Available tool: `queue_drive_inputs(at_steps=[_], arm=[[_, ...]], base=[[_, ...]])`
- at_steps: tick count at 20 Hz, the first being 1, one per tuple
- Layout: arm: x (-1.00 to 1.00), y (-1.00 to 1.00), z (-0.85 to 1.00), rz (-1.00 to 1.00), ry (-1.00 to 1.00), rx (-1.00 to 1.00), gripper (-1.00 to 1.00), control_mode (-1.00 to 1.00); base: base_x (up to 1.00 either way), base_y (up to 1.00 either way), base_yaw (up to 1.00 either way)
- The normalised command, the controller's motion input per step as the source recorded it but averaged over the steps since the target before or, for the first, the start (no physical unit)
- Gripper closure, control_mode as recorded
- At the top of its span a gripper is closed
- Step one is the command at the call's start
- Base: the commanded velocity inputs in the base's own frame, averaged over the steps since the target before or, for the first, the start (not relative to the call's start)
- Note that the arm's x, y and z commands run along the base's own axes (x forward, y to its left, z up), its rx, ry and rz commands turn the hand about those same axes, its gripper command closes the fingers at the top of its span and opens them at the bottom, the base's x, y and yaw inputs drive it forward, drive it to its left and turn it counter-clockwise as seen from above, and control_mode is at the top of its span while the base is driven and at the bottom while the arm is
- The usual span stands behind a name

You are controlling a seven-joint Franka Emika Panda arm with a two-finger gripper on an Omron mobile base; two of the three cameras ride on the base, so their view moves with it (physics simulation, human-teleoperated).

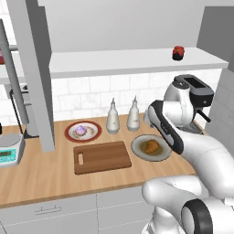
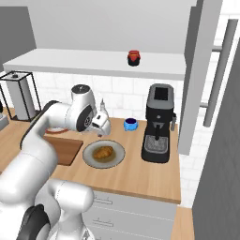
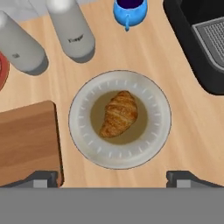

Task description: From the different types of pastries on the counter, select a croissant and place it on the cutting board. Then retrieve a jar of jam from the cabinet and place it alongside the croissant on the cutting board.

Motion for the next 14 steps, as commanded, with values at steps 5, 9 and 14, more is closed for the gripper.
queue_drive_inputs(at_steps=[5,9,14], arm=[[0.36,0.0,-0.24,-0.1,0.05,0.0,-1.0,-1.0],[0.15,-0.01,-0.11,-0.07,0.08,0.0,-1.0,-1.0],[0.02,-0.03,-0.35,0.0,0.0,0.0,-1.0,-1.0]], base=[[0.0,0.0,0.0],[0.0,0.0,0.0],[0.0,0.0,0.0]])
